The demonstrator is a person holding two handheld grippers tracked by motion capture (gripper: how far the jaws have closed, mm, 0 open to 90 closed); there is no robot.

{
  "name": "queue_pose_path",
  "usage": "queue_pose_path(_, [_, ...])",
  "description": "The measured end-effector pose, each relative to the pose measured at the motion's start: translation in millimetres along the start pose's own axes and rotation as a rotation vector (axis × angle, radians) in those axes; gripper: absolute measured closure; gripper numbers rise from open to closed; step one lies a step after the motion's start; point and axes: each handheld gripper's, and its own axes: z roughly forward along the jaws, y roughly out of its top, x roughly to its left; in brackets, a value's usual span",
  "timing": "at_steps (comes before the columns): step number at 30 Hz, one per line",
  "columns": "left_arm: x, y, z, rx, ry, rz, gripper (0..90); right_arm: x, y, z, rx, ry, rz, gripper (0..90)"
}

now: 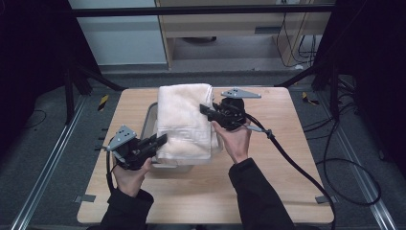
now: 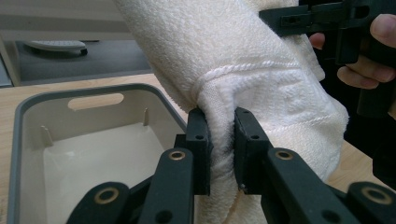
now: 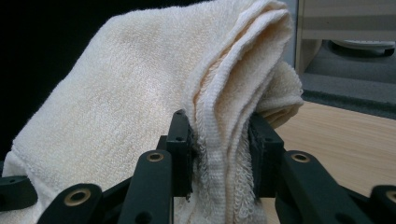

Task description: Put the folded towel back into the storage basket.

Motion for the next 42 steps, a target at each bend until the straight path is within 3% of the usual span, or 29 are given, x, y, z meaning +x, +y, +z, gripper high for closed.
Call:
queue_pose_path(19, [23.1, 4.4, -14.0, -0.025, 0.062, -0.029, 77.8, 19.6, 14.4, 30.4, 0.006, 0.011, -0.008, 67.0])
queue_pose_path(34, [45.8, 2.9, -17.3, -0.025, 0.104, -0.057, 77.9, 27.9, 13.9, 57.5, 0.015, 0.015, 0.007, 66.9])
queue_pose_path(42, [58.6, -2.8, -13.1, 0.001, 0.139, -0.062, 77.9, 28.3, 5.1, 77.4, 0.030, 0.011, 0.017, 66.9])
